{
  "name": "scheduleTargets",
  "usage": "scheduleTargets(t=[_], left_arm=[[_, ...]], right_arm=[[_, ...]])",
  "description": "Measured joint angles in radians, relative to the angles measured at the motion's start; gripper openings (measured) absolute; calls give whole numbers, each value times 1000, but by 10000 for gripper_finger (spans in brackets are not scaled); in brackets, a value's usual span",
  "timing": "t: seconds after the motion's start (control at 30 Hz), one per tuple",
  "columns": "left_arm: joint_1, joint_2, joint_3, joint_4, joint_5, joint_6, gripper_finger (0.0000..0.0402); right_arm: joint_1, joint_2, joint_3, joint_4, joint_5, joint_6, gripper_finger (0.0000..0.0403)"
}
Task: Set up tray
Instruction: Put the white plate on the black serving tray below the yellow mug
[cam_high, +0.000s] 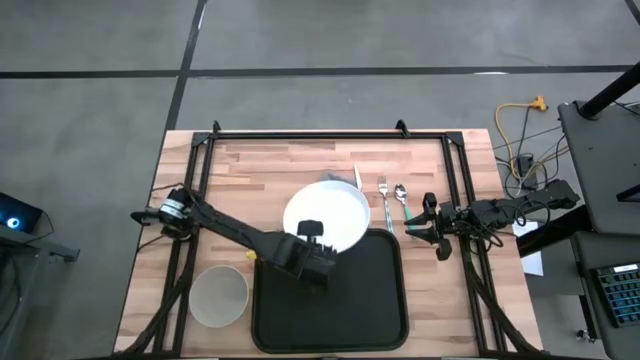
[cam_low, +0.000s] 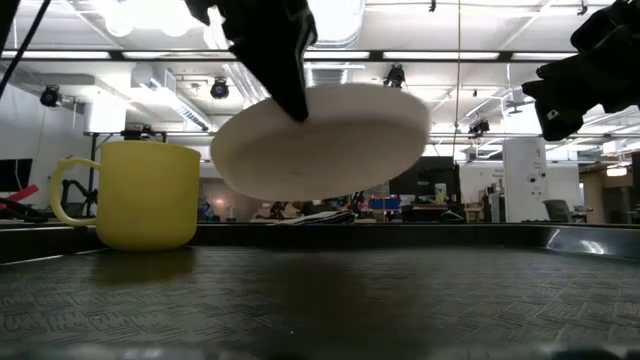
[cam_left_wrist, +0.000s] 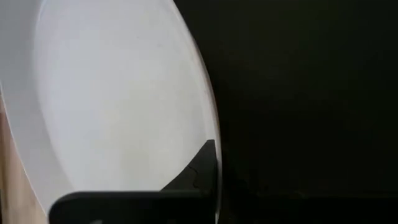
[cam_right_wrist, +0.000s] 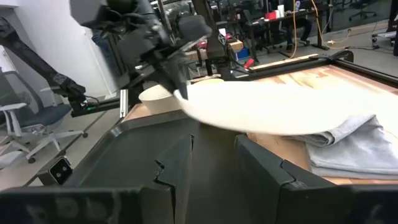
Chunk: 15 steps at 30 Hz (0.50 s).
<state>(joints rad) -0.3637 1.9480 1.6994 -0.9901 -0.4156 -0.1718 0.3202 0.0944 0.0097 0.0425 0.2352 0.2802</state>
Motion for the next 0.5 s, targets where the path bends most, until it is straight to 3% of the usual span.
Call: scheduleTargets(t=[0.5], left_arm=[[-109,4,-4,167,80,42,0]], right_arm=[[0,0,0,0,0,0,112]])
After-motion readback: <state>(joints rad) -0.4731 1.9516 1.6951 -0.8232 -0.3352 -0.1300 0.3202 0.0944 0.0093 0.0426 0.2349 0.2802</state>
